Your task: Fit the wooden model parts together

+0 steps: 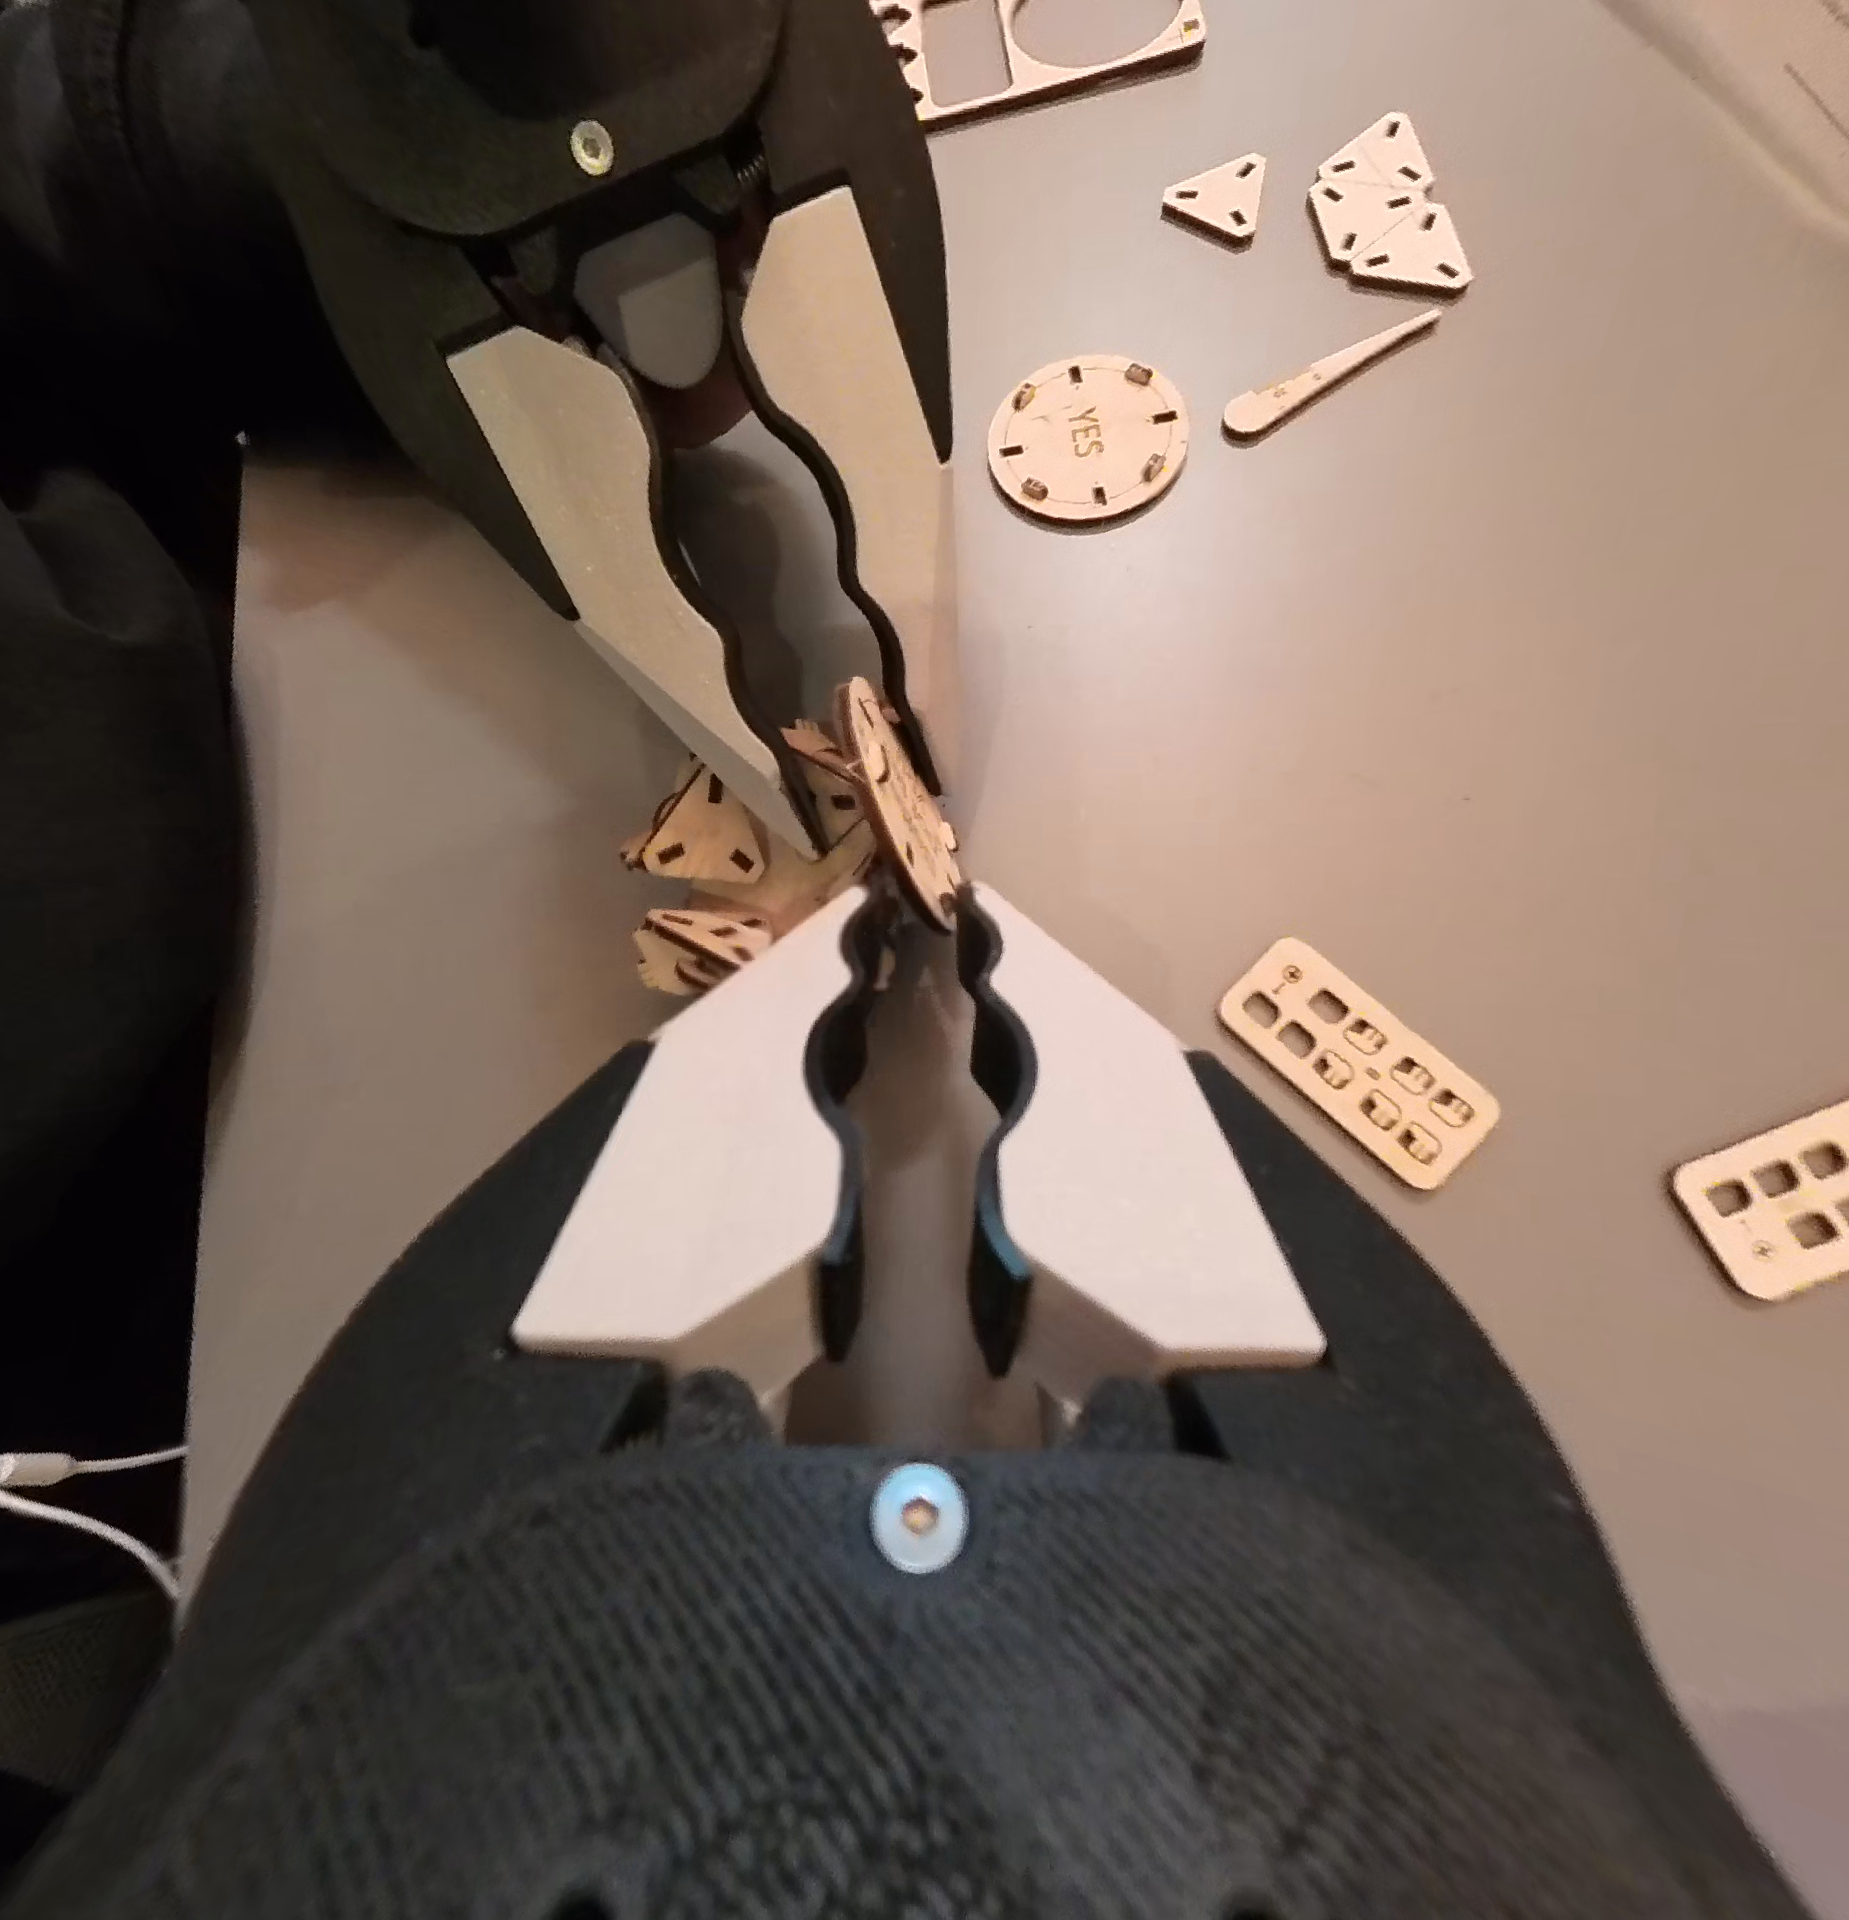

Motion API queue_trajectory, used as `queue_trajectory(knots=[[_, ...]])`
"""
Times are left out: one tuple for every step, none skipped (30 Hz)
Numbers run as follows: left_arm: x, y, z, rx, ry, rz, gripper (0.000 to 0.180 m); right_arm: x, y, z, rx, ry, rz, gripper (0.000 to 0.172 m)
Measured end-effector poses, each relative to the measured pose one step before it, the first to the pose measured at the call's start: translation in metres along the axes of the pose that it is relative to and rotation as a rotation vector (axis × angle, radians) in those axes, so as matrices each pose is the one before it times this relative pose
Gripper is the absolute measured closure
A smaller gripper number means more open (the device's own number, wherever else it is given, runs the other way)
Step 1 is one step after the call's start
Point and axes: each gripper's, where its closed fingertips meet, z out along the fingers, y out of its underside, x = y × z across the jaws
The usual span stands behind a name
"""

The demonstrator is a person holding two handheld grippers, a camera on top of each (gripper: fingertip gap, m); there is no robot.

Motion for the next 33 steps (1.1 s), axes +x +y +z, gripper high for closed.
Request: queue_trajectory(knots=[[0.00002,-0.00014,0.00017,0.0000,-0.0011,0.0015,0.157,-0.00359,-0.00102,0.00087,0.0079,-0.0287,0.0227,0.152],[0.00018,-0.00013,0.00004,-0.0003,-0.0019,0.0021,0.157,-0.00295,-0.00084,0.00105,0.0068,-0.0288,0.0294,0.145],[0.00001,-0.00015,0.00007,-0.0005,-0.0018,0.0017,0.157,-0.00151,-0.00046,0.00108,0.0048,-0.0217,0.0256,0.140],[0.00007,0.00007,-0.00001,-0.0006,-0.0012,0.0008,0.157,-0.00050,0.00013,0.00121,0.0032,-0.0136,0.0184,0.136],[-0.00007,0.00005,-0.00003,-0.0004,-0.0003,-0.0011,0.157,0.00033,0.00055,0.00113,0.0021,-0.0057,0.0114,0.134],[0.00000,0.00010,0.00005,-0.0001,-0.0003,-0.0022,0.157,0.00132,0.00081,0.00117,0.0002,0.0017,0.0069,0.133],[-0.00011,0.00042,-0.00004,-0.0015,-0.0019,-0.0021,0.157,0.00162,0.00128,0.00135,-0.0028,0.0055,0.0062,0.133],[-0.00054,0.00057,0.00003,-0.0025,-0.0057,-0.0024,0.156,0.00196,0.00132,0.00142,-0.0034,0.0076,0.0083,0.134],[-0.00037,0.00035,-0.00006,-0.0020,-0.0060,-0.0040,0.156,0.00249,0.00084,0.00139,-0.0003,0.0109,0.0111,0.136],[-0.00042,0.00029,-0.00014,-0.0021,-0.0073,-0.0058,0.156,0.00186,0.00069,0.00132,0.0016,0.0060,0.0124,0.139],[-0.00064,0.00017,-0.00028,-0.0023,-0.0093,-0.0035,0.156,0.00074,0.00075,0.00149,0.0019,-0.0026,0.0121,0.141],[-0.00104,0.00041,-0.00048,-0.0030,-0.0115,-0.0022,0.156,0.00087,0.00076,0.00146,0.0029,-0.0027,0.0120,0.142],[-0.00128,0.00042,-0.00050,-0.0031,-0.0121,-0.0028,0.156,0.00091,0.00065,0.00140,0.0045,-0.0027,0.0120,0.145],[-0.00081,0.00036,-0.00054,-0.0016,-0.0069,-0.0048,0.156,0.00022,-0.00001,0.00129,0.0066,-0.0071,0.0125,0.145],[-0.00026,0.00031,-0.00017,-0.0002,-0.0016,-0.0078,0.156,0.00028,-0.00062,0.00048,0.0085,-0.0047,0.0093,0.145],[-0.00033,0.00008,-0.00013,0.0025,-0.0003,-0.0086,0.156,0.00043,-0.00059,0.00019,0.0069,-0.0010,0.0040,0.146],[-0.00056,0.00001,-0.00003,0.0019,0.0006,-0.0066,0.156,0.00059,-0.00058,0.00009,0.0057,0.0023,0.0013,0.146],[-0.00049,0.00003,-0.00016,0.0012,0.0022,-0.0057,0.156,0.00033,-0.00056,0.00020,0.0050,0.0018,0.0028,0.146],[-0.00043,0.00019,-0.00010,0.0021,0.0028,-0.0040,0.156,0.00041,-0.00055,0.00033,0.0046,0.0023,0.0036,0.146],[-0.00045,0.00013,-0.00023,0.0024,0.0028,-0.0052,0.156,0.00030,-0.00051,0.00019,0.0045,0.0007,0.0044,0.147],[-0.00037,0.00008,-0.00013,0.0018,0.0023,-0.0043,0.156,0.00031,-0.00051,0.00031,0.0044,-0.0014,0.0086,0.147],[-0.00033,0.00015,-0.00012,0.0008,0.0013,-0.0028,0.156,0.00020,-0.00038,0.00027,0.0038,-0.0028,0.0099,0.147],[-0.00020,0.00015,-0.00006,0.0004,0.0008,-0.0014,0.156,0.00029,-0.00026,0.00016,0.0030,-0.0014,0.0044,0.147],[-0.00008,-0.00001,-0.00009,0.0010,0.0005,-0.0022,0.156,0.00031,-0.00031,0.00006,0.0021,-0.0004,0.0042,0.147],[-0.00006,0.00000,-0.00005,0.0004,0.0007,-0.0020,0.156,0.00011,-0.00009,0.00002,0.0007,-0.0006,0.0049,0.148],[-0.00008,-0.00007,0.00004,0.0019,0.0012,-0.0037,0.156,0.00018,-0.00013,-0.00011,-0.0002,0.0014,0.0025,0.148],[-0.00011,-0.00026,-0.00007,0.0036,0.0020,-0.0057,0.156,0.00035,-0.00017,-0.00004,0.0004,0.0041,0.0001,0.148],[-0.00029,-0.00046,-0.00019,0.0053,0.0032,-0.0081,0.156,0.00043,-0.00016,-0.00018,0.0005,0.0049,-0.0002,0.150],[-0.00017,0.00025,-0.00010,0.0017,0.0045,-0.0075,0.156,0.00002,-0.00022,-0.00001,0.0008,0.0017,0.0001,0.150],[0.00003,0.00004,0.00001,0.0032,0.0048,-0.0069,0.156,0.00002,-0.00021,0.00004,0.0014,-0.0003,0.0010,0.150],[0.00001,-0.00005,0.00001,0.0029,0.0038,-0.0042,0.156,0.00002,-0.00013,0.00006,0.0018,-0.0018,0.0016,0.150],[-0.00010,-0.00001,0.00004,0.0022,0.0023,-0.0029,0.156,0.00004,-0.00011,0.00001,0.0009,-0.0008,0.0021,0.150],[-0.00001,0.00003,-0.00002,0.0011,0.0014,-0.0015,0.156,0.00000,-0.00009,-0.00007,-0.0002,0.0010,-0.0009,0.150]])
